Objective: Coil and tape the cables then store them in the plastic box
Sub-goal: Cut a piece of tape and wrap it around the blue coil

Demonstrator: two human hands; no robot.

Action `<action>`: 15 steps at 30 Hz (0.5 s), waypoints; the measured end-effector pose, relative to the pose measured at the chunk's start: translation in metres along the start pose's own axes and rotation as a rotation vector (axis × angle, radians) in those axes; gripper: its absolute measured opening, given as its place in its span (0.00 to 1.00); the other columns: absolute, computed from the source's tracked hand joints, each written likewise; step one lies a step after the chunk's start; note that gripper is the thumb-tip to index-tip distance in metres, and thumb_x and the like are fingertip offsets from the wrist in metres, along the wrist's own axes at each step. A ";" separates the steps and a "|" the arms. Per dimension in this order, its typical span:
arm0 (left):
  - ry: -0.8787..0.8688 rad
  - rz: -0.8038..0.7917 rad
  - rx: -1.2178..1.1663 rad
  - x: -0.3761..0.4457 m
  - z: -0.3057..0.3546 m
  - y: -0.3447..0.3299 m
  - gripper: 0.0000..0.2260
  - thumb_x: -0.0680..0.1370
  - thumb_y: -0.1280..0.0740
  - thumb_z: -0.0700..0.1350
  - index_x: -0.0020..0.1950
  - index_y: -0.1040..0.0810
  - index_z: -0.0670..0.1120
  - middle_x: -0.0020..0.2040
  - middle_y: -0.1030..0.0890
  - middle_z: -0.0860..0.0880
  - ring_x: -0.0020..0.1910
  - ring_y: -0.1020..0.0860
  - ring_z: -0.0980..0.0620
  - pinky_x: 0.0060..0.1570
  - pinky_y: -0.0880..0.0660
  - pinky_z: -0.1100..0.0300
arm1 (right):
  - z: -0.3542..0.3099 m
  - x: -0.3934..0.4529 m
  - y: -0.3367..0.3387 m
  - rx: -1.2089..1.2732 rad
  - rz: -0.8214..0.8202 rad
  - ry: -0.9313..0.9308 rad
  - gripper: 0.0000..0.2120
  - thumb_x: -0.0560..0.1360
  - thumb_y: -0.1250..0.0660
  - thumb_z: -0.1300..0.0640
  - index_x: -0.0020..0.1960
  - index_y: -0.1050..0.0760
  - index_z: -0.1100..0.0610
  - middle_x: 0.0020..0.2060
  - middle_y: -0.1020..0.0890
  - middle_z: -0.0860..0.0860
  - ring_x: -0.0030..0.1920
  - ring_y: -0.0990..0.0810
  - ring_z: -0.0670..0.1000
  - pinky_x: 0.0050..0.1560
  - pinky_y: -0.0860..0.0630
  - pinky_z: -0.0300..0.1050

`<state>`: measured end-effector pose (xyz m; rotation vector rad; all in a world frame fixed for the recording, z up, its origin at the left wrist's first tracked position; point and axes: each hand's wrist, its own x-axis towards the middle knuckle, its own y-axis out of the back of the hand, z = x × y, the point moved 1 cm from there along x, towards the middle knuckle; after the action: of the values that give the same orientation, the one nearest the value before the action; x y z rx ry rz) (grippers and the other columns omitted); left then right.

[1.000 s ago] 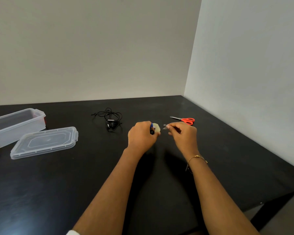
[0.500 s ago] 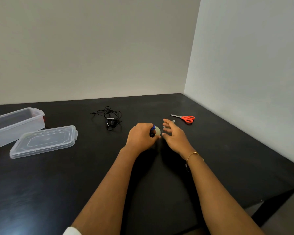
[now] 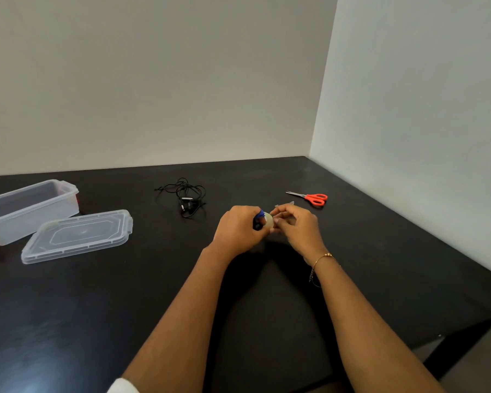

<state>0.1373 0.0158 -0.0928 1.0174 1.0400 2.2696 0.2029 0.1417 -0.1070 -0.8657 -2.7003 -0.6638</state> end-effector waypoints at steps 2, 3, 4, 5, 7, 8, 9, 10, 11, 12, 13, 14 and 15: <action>0.001 0.003 -0.006 0.000 0.001 0.001 0.09 0.73 0.30 0.47 0.45 0.21 0.42 0.41 0.20 0.46 0.36 0.27 0.54 0.35 0.31 0.64 | 0.000 0.000 0.000 0.035 0.012 -0.012 0.08 0.74 0.37 0.71 0.43 0.22 0.61 0.42 0.20 0.54 0.39 0.18 0.49 0.43 0.18 0.41; 0.002 0.004 -0.006 0.000 0.001 0.001 0.08 0.73 0.30 0.46 0.46 0.21 0.42 0.41 0.19 0.46 0.36 0.27 0.54 0.36 0.30 0.63 | 0.001 0.000 0.000 0.052 0.021 -0.026 0.08 0.74 0.37 0.71 0.43 0.22 0.61 0.42 0.20 0.54 0.40 0.17 0.50 0.43 0.18 0.42; 0.003 0.006 -0.006 0.000 0.002 0.001 0.08 0.73 0.30 0.46 0.46 0.20 0.42 0.41 0.19 0.46 0.36 0.26 0.54 0.37 0.29 0.62 | 0.002 0.001 0.000 0.078 0.029 -0.047 0.08 0.74 0.37 0.71 0.42 0.22 0.61 0.42 0.20 0.53 0.41 0.17 0.50 0.43 0.18 0.43; 0.003 0.008 -0.007 0.000 0.001 0.002 0.08 0.73 0.30 0.46 0.46 0.20 0.42 0.41 0.19 0.46 0.36 0.26 0.53 0.38 0.28 0.61 | 0.002 0.001 0.000 0.120 0.034 -0.073 0.08 0.74 0.38 0.71 0.42 0.23 0.61 0.41 0.20 0.53 0.41 0.17 0.50 0.42 0.18 0.43; 0.006 0.013 -0.010 0.000 0.000 0.002 0.08 0.73 0.30 0.46 0.46 0.20 0.42 0.41 0.19 0.46 0.36 0.26 0.53 0.38 0.28 0.60 | 0.002 0.001 0.001 0.203 0.037 -0.119 0.09 0.74 0.39 0.72 0.41 0.24 0.62 0.41 0.20 0.53 0.41 0.17 0.50 0.39 0.18 0.42; 0.007 0.012 -0.008 0.000 0.000 0.002 0.08 0.73 0.30 0.46 0.46 0.20 0.42 0.41 0.19 0.46 0.36 0.26 0.53 0.38 0.28 0.60 | 0.002 0.001 0.001 0.232 0.035 -0.139 0.10 0.75 0.40 0.73 0.40 0.24 0.62 0.41 0.21 0.54 0.40 0.17 0.50 0.38 0.18 0.40; 0.007 0.008 -0.004 -0.001 0.000 0.002 0.09 0.73 0.30 0.47 0.46 0.21 0.42 0.41 0.19 0.46 0.36 0.25 0.52 0.38 0.27 0.59 | 0.001 0.000 0.001 0.255 0.033 -0.162 0.11 0.75 0.42 0.73 0.40 0.24 0.63 0.41 0.21 0.55 0.39 0.17 0.50 0.37 0.19 0.38; 0.006 0.001 0.000 -0.001 0.000 0.002 0.09 0.73 0.30 0.47 0.46 0.21 0.41 0.41 0.19 0.46 0.37 0.24 0.52 0.39 0.26 0.58 | 0.000 0.000 0.001 0.269 0.030 -0.184 0.12 0.75 0.42 0.73 0.40 0.24 0.63 0.42 0.20 0.56 0.38 0.17 0.49 0.37 0.19 0.38; 0.005 -0.006 0.001 -0.001 0.000 0.002 0.09 0.73 0.30 0.47 0.46 0.21 0.41 0.41 0.19 0.46 0.38 0.24 0.51 0.40 0.26 0.58 | -0.001 -0.001 0.001 0.273 0.029 -0.195 0.12 0.74 0.42 0.73 0.39 0.24 0.63 0.41 0.20 0.56 0.38 0.17 0.49 0.38 0.19 0.39; 0.002 -0.006 -0.001 -0.001 0.001 0.003 0.09 0.73 0.30 0.47 0.46 0.21 0.41 0.41 0.19 0.46 0.38 0.24 0.51 0.40 0.26 0.57 | -0.001 -0.001 0.001 0.272 0.028 -0.195 0.11 0.74 0.40 0.72 0.39 0.23 0.62 0.41 0.20 0.55 0.38 0.17 0.49 0.40 0.18 0.40; 0.002 -0.002 -0.009 -0.001 0.001 0.003 0.09 0.73 0.30 0.47 0.45 0.21 0.41 0.41 0.19 0.46 0.38 0.24 0.51 0.40 0.26 0.58 | 0.000 -0.001 0.001 0.266 0.025 -0.187 0.09 0.73 0.37 0.71 0.39 0.23 0.60 0.41 0.19 0.55 0.39 0.17 0.49 0.42 0.18 0.42; 0.005 0.004 -0.014 -0.001 0.001 0.004 0.09 0.73 0.30 0.47 0.45 0.21 0.41 0.41 0.19 0.46 0.37 0.25 0.52 0.39 0.27 0.59 | 0.000 -0.001 0.002 0.259 0.019 -0.175 0.08 0.71 0.34 0.70 0.39 0.22 0.60 0.41 0.19 0.56 0.41 0.17 0.50 0.44 0.18 0.44; 0.009 0.009 -0.015 -0.001 0.000 0.004 0.09 0.73 0.30 0.47 0.46 0.21 0.41 0.41 0.19 0.46 0.37 0.26 0.53 0.38 0.28 0.60 | 0.002 -0.001 0.001 0.254 0.012 -0.165 0.07 0.71 0.33 0.70 0.40 0.22 0.59 0.42 0.19 0.57 0.43 0.17 0.52 0.46 0.19 0.46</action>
<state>0.1374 0.0128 -0.0899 1.0080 1.0226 2.2877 0.2043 0.1430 -0.1082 -0.9041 -2.8385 -0.2477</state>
